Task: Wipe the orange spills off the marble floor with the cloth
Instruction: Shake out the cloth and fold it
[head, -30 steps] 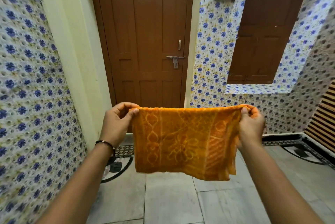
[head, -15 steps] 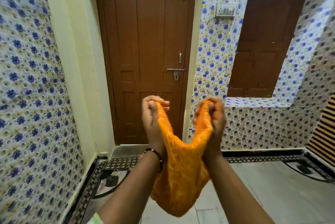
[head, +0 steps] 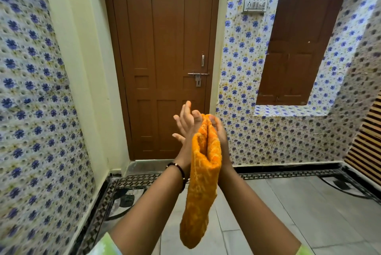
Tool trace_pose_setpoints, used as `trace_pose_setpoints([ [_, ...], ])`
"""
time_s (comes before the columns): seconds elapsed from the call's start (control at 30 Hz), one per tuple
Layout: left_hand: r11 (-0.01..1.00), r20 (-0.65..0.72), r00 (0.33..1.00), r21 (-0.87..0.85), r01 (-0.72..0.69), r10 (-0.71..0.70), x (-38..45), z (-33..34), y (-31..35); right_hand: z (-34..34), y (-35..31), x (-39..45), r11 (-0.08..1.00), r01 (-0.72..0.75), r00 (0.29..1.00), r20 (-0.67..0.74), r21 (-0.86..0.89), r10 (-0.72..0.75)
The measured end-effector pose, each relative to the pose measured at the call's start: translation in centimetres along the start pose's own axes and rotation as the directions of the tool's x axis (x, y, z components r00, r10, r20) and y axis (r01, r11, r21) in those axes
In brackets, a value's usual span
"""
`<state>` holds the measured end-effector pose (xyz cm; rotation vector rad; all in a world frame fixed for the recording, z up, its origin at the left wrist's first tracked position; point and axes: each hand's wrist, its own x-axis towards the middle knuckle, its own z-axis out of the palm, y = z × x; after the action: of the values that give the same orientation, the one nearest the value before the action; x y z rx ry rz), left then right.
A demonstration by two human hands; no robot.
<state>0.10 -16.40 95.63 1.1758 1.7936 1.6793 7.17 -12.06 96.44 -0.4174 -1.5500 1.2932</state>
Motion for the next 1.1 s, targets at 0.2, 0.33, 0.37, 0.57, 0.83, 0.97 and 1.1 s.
trace_pose_setpoints([
  [0.2,0.920,0.071,0.989,-0.381,-0.093,0.130,-4.0,-1.7,-0.2,-1.2,-1.2,1.7,0.990,0.031,0.981,-0.184,-0.135,-0.056],
  [0.33,0.983,0.130,0.980,-0.126,-0.135,0.152,-6.9,-1.0,-4.2,-1.7,-2.1,3.3,0.976,0.066,0.963,-0.245,-0.206,-0.117],
  [0.37,0.987,0.110,0.981,-0.002,-0.159,0.158,-7.2,-0.6,-4.7,-1.7,-2.2,3.6,0.977,0.052,0.966,-0.239,-0.208,-0.102],
  [0.57,0.977,-0.159,0.967,-0.037,-0.209,0.201,-5.9,-0.4,-2.6,-2.7,-1.4,5.5,0.956,-0.229,0.952,-0.247,-0.182,0.181],
  [0.83,0.945,-0.001,0.994,-0.311,0.104,-0.109,-3.8,-2.0,-0.1,-7.3,4.6,1.9,0.551,-0.816,0.578,0.227,0.177,0.784],
  [0.97,0.897,0.044,0.976,-0.387,0.213,-0.213,-3.2,-3.0,-0.6,-7.4,6.0,-1.1,0.460,-0.854,0.519,0.470,0.244,0.714],
  [1.1,0.803,0.078,0.927,-0.477,0.359,-0.368,-2.9,-4.2,-1.7,-6.7,4.8,-1.0,0.617,-0.716,0.697,0.281,0.327,0.660],
])
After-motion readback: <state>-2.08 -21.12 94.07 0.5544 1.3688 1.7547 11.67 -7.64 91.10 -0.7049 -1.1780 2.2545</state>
